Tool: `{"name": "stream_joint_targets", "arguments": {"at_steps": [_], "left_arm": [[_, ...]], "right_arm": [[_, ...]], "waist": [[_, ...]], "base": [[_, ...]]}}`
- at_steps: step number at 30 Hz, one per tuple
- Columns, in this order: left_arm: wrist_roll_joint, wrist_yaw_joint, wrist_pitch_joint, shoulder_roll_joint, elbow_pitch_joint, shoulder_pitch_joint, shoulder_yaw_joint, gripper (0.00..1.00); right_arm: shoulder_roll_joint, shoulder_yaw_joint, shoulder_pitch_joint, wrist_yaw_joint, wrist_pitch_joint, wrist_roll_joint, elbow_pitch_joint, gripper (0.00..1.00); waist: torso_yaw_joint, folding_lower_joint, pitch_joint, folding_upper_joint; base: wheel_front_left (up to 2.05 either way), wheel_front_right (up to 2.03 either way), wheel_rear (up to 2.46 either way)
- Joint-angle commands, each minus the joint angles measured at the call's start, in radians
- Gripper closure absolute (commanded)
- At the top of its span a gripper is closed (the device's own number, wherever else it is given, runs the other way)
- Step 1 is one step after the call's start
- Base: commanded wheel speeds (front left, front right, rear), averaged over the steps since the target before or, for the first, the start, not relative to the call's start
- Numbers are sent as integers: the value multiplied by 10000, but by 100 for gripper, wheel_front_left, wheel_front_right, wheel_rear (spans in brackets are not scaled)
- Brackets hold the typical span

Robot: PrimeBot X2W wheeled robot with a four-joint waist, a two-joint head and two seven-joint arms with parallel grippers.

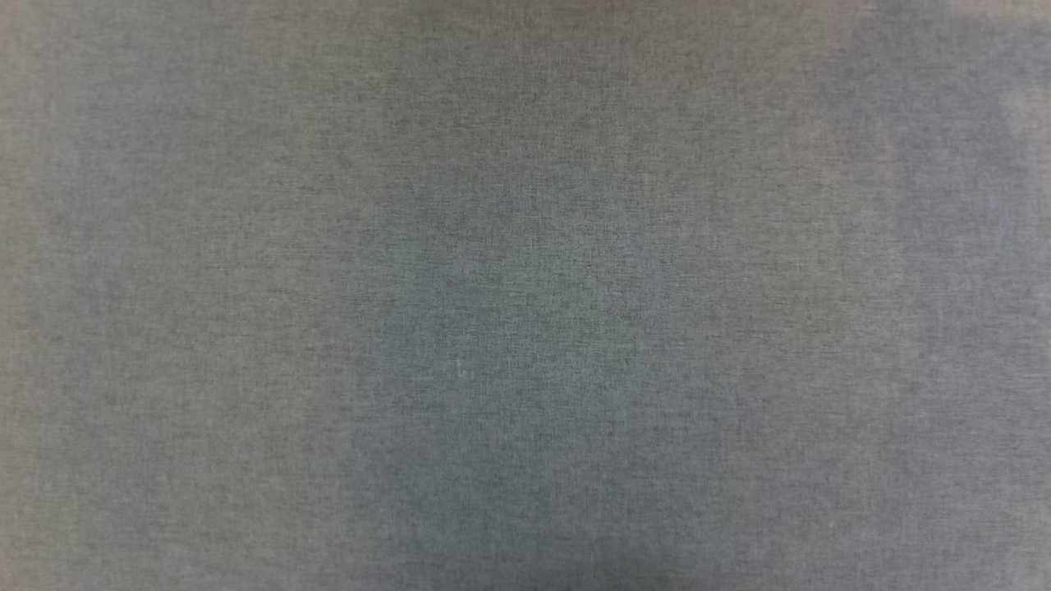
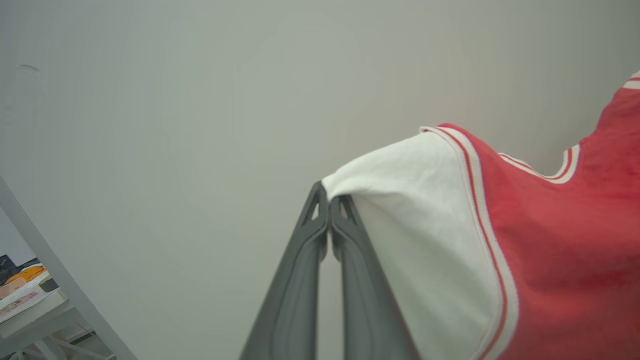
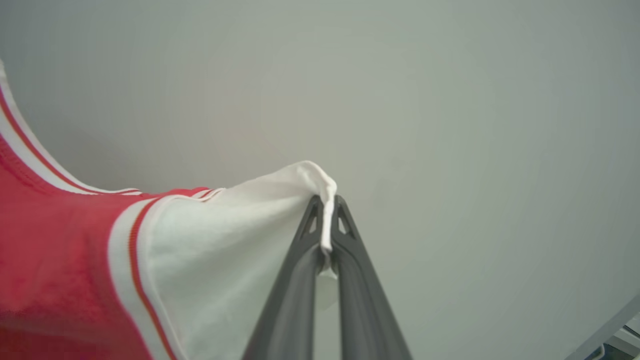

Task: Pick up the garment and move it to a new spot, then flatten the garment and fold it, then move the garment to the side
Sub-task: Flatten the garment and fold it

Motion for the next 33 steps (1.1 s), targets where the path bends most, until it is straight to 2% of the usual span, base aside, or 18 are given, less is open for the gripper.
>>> {"name": "stream_joint_targets", "arguments": {"at_steps": [1,9,18,26,33], "left_arm": [[-23,-73,-116,-46,146,-144,15,100],[-330,-251,-505,-211,808,696,-252,100],[-871,-311,-910,-70,655,2886,-529,100],[-1397,-299,-1009,360,-216,5760,-401,100],[-1734,229,-1015,975,-1729,8879,134,100]], "right_arm": [[120,156,-187,-7,-163,57,222,100],[369,1134,180,-7,-1074,697,1258,100],[418,2058,2334,-7,-2153,2106,1531,100],[417,2790,4861,-7,-2596,3238,839,100],[9,3239,7499,-7,-2769,3986,-227,100]], "waist": [[-53,-1,219,34],[-1,-1,435,34],[108,-1,-393,34],[109,-1,-1643,34],[76,-1,-2718,34]], "base": [[0,0,0],[0,0,0],[0,0,0],[0,0,0],[0,0,0]]}}
